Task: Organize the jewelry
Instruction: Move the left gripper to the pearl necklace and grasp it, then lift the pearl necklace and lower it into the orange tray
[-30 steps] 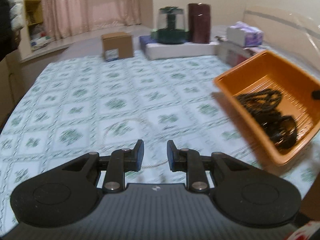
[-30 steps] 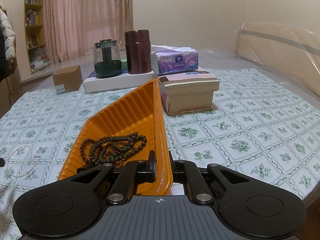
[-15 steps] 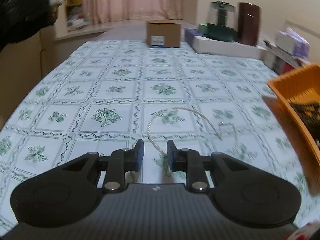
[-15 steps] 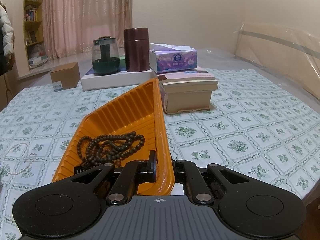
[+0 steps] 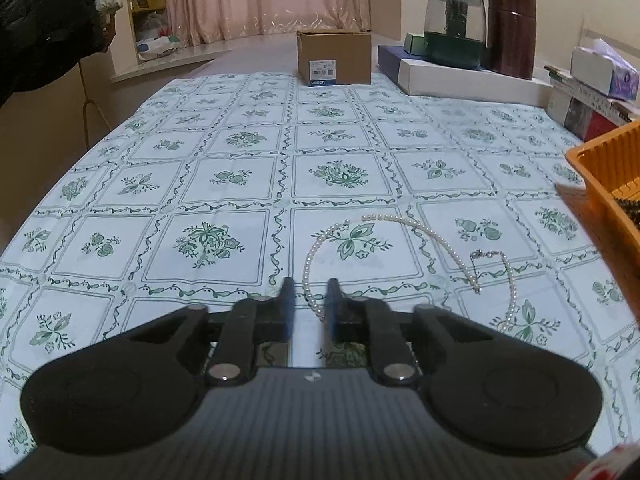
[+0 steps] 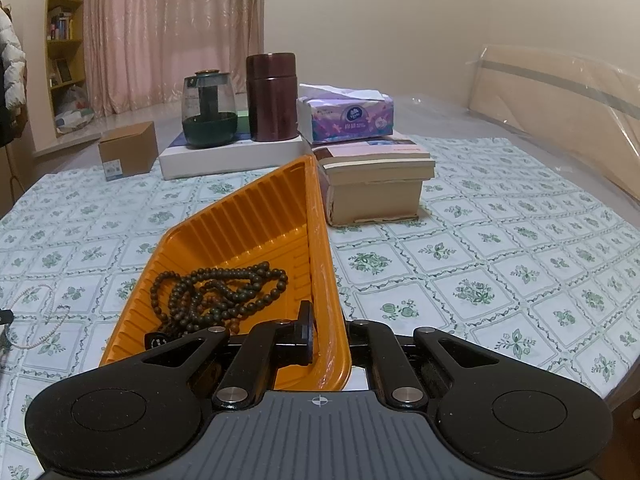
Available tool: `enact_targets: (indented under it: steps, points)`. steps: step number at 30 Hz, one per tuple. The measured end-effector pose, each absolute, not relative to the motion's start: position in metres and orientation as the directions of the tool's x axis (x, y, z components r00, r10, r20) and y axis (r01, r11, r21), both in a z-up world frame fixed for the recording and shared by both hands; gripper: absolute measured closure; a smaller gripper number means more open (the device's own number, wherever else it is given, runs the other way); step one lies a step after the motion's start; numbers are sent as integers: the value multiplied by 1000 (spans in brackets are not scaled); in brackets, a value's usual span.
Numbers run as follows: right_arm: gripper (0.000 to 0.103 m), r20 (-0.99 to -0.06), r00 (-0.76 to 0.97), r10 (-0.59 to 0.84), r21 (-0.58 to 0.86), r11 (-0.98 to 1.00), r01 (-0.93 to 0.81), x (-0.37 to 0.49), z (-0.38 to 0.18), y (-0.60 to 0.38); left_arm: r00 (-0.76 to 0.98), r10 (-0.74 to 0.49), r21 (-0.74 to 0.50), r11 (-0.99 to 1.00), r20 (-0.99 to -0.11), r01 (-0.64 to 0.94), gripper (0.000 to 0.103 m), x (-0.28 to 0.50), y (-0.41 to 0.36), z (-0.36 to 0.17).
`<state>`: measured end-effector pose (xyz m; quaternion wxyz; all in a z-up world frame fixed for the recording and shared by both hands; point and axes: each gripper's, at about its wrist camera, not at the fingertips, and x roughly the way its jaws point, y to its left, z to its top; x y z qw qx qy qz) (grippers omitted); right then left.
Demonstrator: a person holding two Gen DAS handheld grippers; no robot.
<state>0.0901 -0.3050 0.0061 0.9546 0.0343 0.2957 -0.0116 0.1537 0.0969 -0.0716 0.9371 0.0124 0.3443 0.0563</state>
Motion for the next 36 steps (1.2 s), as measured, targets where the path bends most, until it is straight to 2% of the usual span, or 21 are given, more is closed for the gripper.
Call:
enact_targets:
  steps: [2,13,24,36]
  points:
    - [96,-565,825,-2,58,997,42,90,6,-305,754,112,70,994,-647,-88,102,153,96,-71]
    - [95,-556,831,5,58,998,33,89,10,-304,799,86,74,996,-595,-52,102,136,89,-33]
    - [95,-552,834,8,64,997,33,86,11,-302,846,-7,42,998,-533,35,102,133,76,29]
    - [95,-550,835,12,73,997,34,85,11,-302,879,-101,73,986,-466,152,102,133,49,86]
